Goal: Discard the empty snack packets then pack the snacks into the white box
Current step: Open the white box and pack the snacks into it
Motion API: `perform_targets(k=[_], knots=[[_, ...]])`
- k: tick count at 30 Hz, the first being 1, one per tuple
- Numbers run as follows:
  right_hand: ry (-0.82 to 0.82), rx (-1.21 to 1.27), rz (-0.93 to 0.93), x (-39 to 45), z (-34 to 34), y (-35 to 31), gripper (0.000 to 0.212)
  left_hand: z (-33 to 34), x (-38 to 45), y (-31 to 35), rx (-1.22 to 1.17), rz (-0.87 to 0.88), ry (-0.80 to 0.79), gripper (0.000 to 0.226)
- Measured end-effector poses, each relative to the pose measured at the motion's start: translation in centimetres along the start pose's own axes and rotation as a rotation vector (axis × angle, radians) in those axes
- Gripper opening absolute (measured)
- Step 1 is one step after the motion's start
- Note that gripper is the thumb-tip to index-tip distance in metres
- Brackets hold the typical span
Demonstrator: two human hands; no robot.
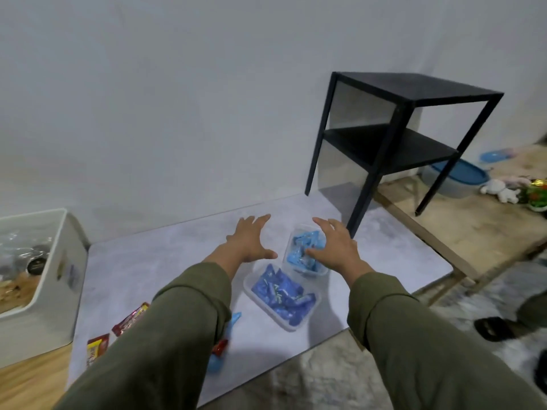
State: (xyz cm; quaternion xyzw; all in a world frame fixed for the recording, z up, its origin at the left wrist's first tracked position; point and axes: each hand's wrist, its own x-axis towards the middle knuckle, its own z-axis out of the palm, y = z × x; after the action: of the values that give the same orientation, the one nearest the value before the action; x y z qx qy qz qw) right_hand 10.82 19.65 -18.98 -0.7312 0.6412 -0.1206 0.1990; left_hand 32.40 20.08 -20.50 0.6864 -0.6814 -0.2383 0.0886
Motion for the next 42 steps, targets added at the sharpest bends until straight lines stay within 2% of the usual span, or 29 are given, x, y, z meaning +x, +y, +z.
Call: perform_targets(k=[4,11,18,21,24,31,37,42], knots=[[-0.071,0.018,0.031,2.1,1.8,4.0,0.087,3.6,3.2,1.5,-0.005,0.012,-0.086,0.111],[-0.237,0.053,0.027,8.6,4.5,10.5,0.098,8.4,10.0,3.7,-0.086,-0.066,-0.124,0.114],[-0.370,0.128,0.012,15.2,8.5,15.0,0.111,10.9,14.2,4.2,-0.082,-0.183,-0.232,0.134],[-0.409,0.116,-0.046,14.7,7.1,13.7,0.116,11.4,14.1,4.4,-0.067,-0.228,-0.246,0.134],[-0.488,0.187,-0.071,14.4,6.4,13.2,0.114,11.7,13.8,4.8,-0.075,-0.199,-0.257,0.132],[-0.458,0.189,-0.118,15.7,5.8,12.5,0.124,10.4,13.0,6.4,-0.108,-0.180,-0.132,0.120],[-0.436,0.160,-0.225,16.2,2.2,10.4,0.115,7.6,10.9,7.1,-0.285,-0.253,-0.016,0.124],[-0.486,0.119,-0.331,13.8,-0.4,7.0,0.114,5.6,6.2,7.3,-0.362,-0.299,0.067,0.125]])
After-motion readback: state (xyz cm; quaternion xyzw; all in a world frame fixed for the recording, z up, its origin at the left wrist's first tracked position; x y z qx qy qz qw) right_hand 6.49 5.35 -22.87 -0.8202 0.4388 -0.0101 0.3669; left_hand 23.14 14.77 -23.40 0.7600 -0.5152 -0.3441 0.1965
